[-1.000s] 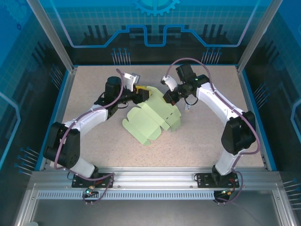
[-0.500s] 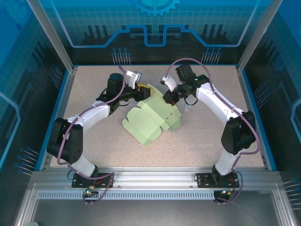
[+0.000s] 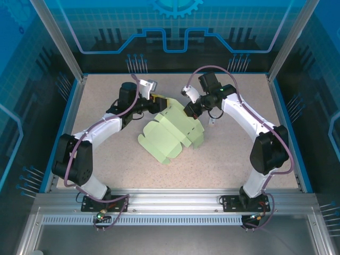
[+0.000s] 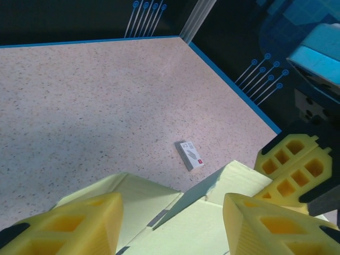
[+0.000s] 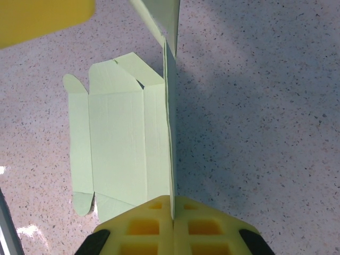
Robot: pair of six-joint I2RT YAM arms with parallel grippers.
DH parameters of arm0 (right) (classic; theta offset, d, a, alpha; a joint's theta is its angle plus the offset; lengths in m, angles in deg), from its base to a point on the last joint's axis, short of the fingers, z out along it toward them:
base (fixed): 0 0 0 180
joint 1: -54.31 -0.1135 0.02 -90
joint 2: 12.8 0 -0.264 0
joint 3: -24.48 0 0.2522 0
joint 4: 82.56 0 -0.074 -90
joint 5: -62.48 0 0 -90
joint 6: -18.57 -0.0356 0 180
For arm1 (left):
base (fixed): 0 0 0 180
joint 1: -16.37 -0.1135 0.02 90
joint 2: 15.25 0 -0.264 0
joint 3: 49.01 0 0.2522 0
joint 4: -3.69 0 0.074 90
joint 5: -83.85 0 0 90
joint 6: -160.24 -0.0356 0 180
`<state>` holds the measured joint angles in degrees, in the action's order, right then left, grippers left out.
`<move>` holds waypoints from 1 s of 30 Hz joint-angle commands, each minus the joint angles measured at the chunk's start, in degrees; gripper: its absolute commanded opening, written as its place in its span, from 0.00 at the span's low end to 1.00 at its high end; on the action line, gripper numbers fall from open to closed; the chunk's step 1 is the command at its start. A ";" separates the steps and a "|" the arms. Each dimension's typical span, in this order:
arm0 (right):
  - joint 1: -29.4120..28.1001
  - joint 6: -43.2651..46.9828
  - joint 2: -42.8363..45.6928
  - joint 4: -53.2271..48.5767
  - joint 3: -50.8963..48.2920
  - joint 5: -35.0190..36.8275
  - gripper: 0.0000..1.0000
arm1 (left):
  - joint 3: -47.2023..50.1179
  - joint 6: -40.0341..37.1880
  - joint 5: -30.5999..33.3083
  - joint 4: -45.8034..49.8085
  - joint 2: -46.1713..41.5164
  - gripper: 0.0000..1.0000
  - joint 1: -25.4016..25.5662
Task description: Fold the paper box
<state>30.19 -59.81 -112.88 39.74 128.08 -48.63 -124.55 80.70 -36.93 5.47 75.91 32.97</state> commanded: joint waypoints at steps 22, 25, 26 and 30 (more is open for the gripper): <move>-1.28 -4.07 -2.00 2.40 3.29 -0.84 0.00 | 2.43 -3.20 -9.91 -2.93 0.04 0.43 5.61; -1.31 -3.51 -1.41 2.80 2.07 -1.03 0.00 | 2.71 -3.27 -8.13 -2.84 -0.59 0.45 5.47; -1.35 -3.13 -1.16 2.79 1.69 -0.91 0.00 | 2.93 -3.32 -7.60 -2.86 -0.99 0.45 5.18; -1.28 -1.12 0.34 2.55 0.07 0.17 0.00 | 4.26 -2.87 -6.17 -3.12 -3.43 0.48 3.84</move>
<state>29.82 -62.54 -114.36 42.21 129.30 -48.36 -121.49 78.89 -44.91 3.50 75.38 37.95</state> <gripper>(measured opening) 0.053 0.474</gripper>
